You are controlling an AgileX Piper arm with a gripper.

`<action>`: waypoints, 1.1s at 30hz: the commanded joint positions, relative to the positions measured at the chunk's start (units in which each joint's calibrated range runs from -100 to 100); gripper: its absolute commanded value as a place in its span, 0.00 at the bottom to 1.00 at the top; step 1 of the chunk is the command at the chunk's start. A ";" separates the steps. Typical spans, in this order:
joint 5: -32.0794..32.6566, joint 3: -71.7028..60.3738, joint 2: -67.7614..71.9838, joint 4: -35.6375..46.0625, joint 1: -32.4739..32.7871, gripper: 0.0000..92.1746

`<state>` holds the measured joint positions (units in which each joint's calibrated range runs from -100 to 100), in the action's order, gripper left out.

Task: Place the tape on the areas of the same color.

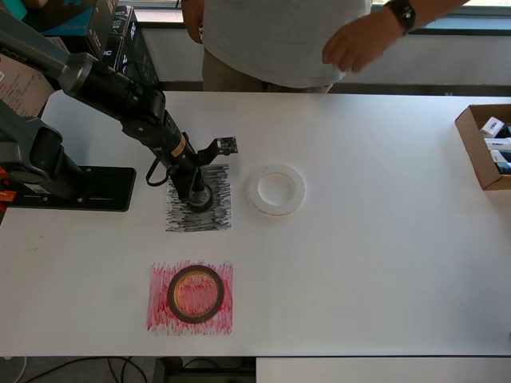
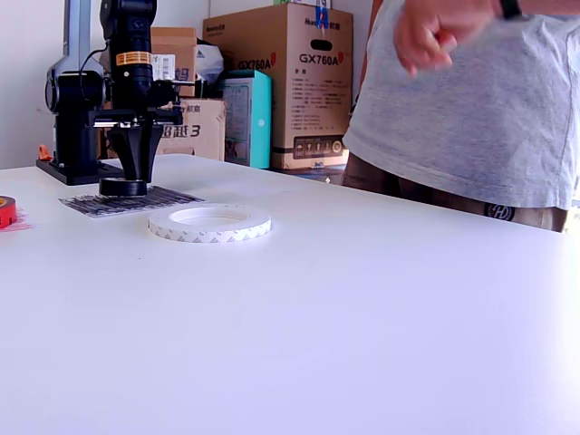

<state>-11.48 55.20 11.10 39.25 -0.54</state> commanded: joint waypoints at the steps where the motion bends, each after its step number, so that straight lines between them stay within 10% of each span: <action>1: -0.30 -0.09 -0.16 0.76 0.00 0.10; 15: -0.30 -0.09 -0.16 0.76 0.00 0.39; 33: 4.86 -14.36 -5.96 3.47 -0.79 0.40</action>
<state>-9.81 45.83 3.94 41.18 -1.32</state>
